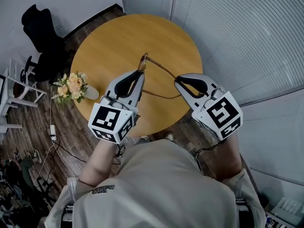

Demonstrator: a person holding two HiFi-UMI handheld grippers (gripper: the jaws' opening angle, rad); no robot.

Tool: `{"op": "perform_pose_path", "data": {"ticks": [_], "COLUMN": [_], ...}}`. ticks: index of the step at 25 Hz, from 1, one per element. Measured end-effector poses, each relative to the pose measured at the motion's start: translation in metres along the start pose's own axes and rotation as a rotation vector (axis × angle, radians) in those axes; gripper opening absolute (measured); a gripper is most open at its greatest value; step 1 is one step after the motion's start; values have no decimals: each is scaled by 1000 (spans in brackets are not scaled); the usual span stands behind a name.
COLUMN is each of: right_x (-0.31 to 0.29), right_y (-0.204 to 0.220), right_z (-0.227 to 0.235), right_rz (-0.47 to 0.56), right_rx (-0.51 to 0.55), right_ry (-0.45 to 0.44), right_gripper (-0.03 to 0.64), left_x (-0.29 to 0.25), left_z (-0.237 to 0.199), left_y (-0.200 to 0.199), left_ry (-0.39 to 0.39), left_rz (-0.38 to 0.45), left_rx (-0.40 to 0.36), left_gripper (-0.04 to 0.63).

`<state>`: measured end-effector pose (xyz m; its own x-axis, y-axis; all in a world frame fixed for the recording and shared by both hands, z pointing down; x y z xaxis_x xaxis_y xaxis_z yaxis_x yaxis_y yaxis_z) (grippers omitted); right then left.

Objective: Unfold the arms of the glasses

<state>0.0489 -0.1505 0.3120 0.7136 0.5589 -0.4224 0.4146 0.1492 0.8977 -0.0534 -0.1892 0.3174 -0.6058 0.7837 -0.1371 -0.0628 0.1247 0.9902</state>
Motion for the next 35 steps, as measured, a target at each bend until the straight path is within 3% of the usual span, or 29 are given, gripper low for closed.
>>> {"op": "perform_pose_path", "data": {"ticks": [10, 16, 21, 25, 35], "right_x": [26, 29, 24, 18, 26], "right_y": [-25, -26, -15, -15, -27], "right_z": [14, 16, 16, 11, 13], "right_rz": [44, 50, 52, 109, 115], "right_rx": [70, 85, 32, -26, 24], "right_ry": [84, 77, 76, 24, 79], "right_gripper": [40, 40, 40, 40, 41], "left_x": [0, -1, 0, 2, 4], "left_z": [0, 1, -3, -11, -14], "left_y": [6, 11, 12, 9, -10], "left_ry": [-15, -19, -41, -64, -71], "left_rz": [-13, -39, -43, -24, 18], "left_rx": [-89, -122, -120, -93, -125], "left_gripper": [46, 46, 46, 46, 44]}}
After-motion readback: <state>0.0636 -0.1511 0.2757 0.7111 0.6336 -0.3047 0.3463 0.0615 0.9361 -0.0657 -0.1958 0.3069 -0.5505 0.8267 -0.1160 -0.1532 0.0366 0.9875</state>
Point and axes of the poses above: the fingertips, and each gripper's own axes: x backward along the fingers, z to its right, y out of its underside, the point moved 1 cm from there along x, backward along the fingers, and after that the axes turned 7 degrees about -y, right-handed, at the moved point
